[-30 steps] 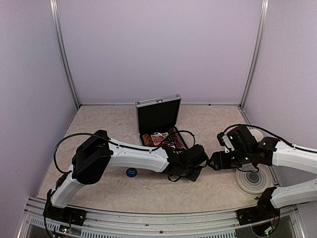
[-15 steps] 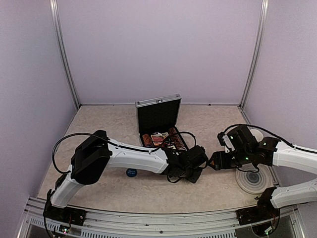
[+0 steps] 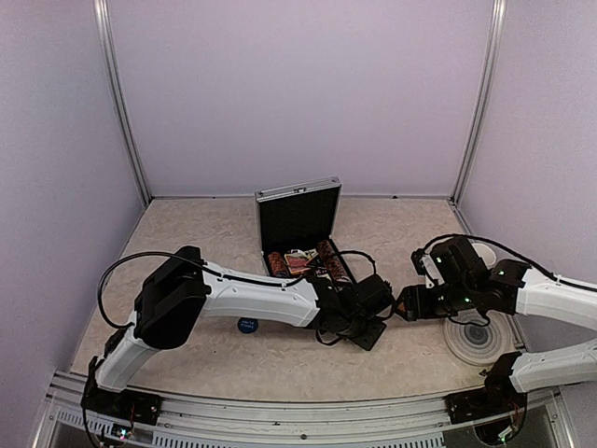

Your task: Pack up texas hold em set

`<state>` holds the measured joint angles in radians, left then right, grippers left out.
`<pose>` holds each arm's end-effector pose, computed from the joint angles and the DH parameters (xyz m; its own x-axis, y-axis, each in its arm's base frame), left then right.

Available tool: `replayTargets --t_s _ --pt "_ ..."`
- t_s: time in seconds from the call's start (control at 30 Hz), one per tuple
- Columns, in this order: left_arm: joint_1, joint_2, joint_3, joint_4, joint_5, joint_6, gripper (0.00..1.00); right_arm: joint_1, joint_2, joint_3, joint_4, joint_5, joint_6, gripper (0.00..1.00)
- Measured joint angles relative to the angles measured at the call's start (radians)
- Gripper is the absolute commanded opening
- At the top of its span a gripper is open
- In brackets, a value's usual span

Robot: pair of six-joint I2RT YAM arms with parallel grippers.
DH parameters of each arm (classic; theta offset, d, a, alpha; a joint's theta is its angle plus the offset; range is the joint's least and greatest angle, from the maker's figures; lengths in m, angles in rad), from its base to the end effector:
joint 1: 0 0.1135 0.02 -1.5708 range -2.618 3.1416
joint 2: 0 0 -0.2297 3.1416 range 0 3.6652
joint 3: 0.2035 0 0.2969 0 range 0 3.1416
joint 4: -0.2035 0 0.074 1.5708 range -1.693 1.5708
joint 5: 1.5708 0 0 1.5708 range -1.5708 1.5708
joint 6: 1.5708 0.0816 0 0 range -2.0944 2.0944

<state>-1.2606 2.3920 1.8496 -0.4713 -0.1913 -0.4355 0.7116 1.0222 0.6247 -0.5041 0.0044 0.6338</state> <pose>0.1825 -0.5187 0.0405 -0.6164 0.5660 -0.5475 0.7105 0.6995 -0.0767 0.2184 0.1879 0.1302 -0.8641 0.0368 -0.5019 -0.1728 0.9150 0.3646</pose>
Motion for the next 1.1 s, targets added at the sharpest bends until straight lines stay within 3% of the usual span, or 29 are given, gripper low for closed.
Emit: replayTargets --t_s 0.43,0.73,1.1 --pt "-0.029 0.037 0.044 -0.047 -0.086 0.012 0.50 0.000 -0.011 -0.009 -0.001 0.000 0.010 0.66" --pt "-0.034 0.022 0.001 0.001 -0.103 0.002 0.37 0.000 -0.011 -0.008 0.000 -0.002 0.010 0.66" --pt "-0.029 -0.011 -0.068 0.072 -0.100 0.006 0.35 0.000 -0.003 -0.008 -0.001 -0.003 0.010 0.66"
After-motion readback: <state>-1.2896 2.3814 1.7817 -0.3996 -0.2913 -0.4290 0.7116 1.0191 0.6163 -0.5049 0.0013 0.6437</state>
